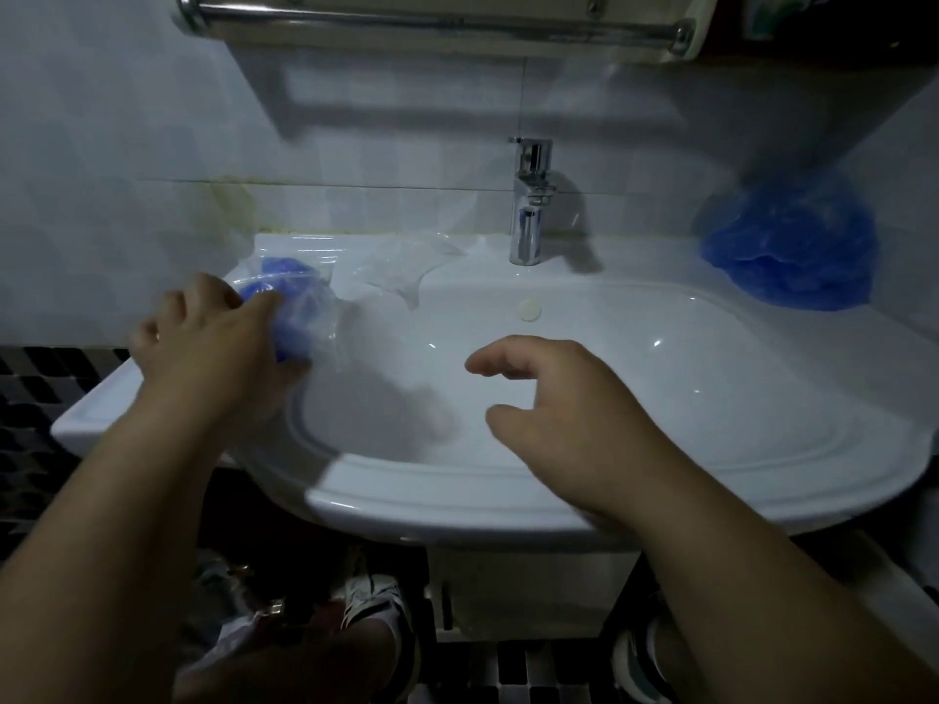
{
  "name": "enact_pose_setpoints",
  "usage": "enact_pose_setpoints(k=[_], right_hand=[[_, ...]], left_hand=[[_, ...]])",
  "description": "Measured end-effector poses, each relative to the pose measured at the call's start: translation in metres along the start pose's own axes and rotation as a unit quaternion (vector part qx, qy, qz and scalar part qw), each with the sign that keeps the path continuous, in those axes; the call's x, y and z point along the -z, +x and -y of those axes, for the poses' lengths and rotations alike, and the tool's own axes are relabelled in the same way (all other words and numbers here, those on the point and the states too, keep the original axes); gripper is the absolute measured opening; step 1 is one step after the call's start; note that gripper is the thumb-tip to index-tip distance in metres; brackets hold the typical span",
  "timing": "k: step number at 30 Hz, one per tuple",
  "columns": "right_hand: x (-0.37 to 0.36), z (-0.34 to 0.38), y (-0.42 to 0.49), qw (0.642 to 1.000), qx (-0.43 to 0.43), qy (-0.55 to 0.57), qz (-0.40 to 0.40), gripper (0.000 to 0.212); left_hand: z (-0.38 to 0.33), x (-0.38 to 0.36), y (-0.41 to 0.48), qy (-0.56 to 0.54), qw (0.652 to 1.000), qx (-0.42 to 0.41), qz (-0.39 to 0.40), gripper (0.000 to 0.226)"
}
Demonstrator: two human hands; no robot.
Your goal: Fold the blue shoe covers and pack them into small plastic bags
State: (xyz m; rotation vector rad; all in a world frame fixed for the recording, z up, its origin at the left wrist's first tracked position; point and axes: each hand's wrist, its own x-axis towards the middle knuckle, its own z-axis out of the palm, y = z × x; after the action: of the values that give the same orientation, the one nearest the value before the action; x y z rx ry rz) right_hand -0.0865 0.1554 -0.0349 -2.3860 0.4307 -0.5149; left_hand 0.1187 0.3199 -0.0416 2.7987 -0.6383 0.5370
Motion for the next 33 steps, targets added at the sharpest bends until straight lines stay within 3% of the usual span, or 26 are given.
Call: enact_pose_setpoints(k=[4,9,12,17,21,28,33], right_hand=[[-0.027,0.014,0.017,1.0,-0.003,0.007,0.005,0.037],[-0.036,0.016,0.02,1.0,-0.023,-0.001,-0.006,0.035],[-0.031,0.009,0.018,1.0,-0.026,-0.004,-0.01,0.034],[-0.007,-0.01,0.016,0.997,-0.05,-0.005,-0.056,0.037],[0.038,-0.049,0.018,0.986,-0.119,-0.041,-0.107,0.045],[0.132,-0.159,0.039,0.942,-0.266,-0.12,-0.167,0.06],[0.179,-0.223,0.076,0.927,-0.278,-0.193,-0.163,0.028]], left_hand=[[0.012,-0.006,0.0,0.01,1.0,0.007,0.012,0.073],[0.019,-0.005,0.002,-0.036,0.998,0.042,-0.012,0.052],[0.012,0.002,0.001,-0.068,0.996,0.049,-0.011,0.059],[-0.054,0.025,-0.019,-0.136,0.987,-0.069,-0.04,0.084],[-0.132,0.02,-0.027,-0.182,0.964,-0.19,0.027,0.088],[-0.231,0.004,-0.009,-0.173,0.929,-0.291,0.147,0.086],[-0.268,-0.01,0.009,-0.168,0.918,-0.315,0.171,0.087]])
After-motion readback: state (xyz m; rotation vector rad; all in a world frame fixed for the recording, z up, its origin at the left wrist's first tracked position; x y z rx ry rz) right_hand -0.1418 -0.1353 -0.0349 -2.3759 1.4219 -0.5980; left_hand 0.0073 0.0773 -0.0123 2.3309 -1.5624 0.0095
